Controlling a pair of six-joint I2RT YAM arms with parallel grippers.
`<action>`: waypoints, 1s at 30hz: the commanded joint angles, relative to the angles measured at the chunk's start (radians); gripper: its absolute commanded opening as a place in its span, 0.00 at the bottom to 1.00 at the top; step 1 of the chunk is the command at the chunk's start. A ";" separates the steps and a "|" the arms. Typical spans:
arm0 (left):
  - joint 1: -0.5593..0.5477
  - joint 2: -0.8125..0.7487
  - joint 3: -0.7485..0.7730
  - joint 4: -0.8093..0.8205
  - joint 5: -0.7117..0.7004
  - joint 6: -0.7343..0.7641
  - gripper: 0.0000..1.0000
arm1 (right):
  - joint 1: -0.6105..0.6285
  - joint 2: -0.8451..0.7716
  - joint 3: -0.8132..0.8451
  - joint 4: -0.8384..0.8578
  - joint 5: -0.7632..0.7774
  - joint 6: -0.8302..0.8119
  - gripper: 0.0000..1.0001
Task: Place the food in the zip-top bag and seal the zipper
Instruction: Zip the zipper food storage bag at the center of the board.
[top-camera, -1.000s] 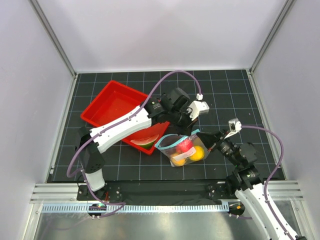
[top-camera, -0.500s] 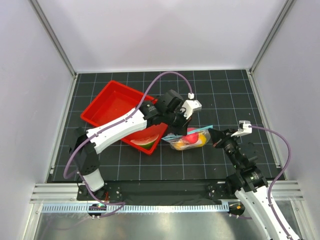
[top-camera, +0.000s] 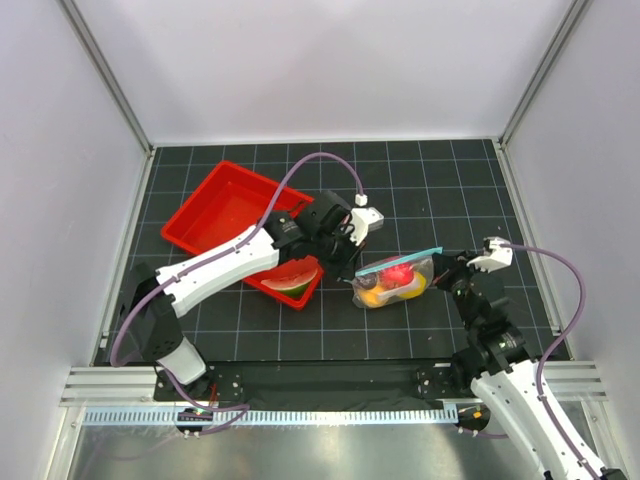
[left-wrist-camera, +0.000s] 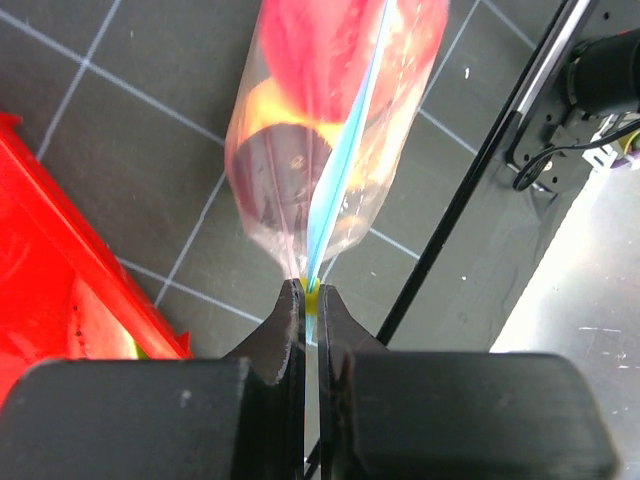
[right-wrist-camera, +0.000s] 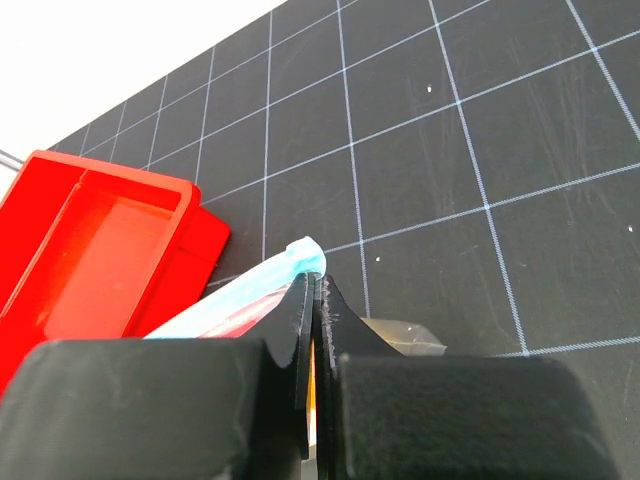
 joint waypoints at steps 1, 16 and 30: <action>0.012 -0.070 -0.037 -0.093 -0.043 -0.033 0.00 | -0.019 0.024 0.051 0.027 0.180 -0.029 0.01; 0.014 -0.260 -0.247 -0.053 -0.128 -0.185 0.00 | -0.019 0.226 0.093 0.173 0.102 -0.049 0.01; 0.052 -0.452 -0.484 0.082 -0.287 -0.455 0.02 | -0.019 0.846 0.364 0.471 -0.428 -0.039 0.01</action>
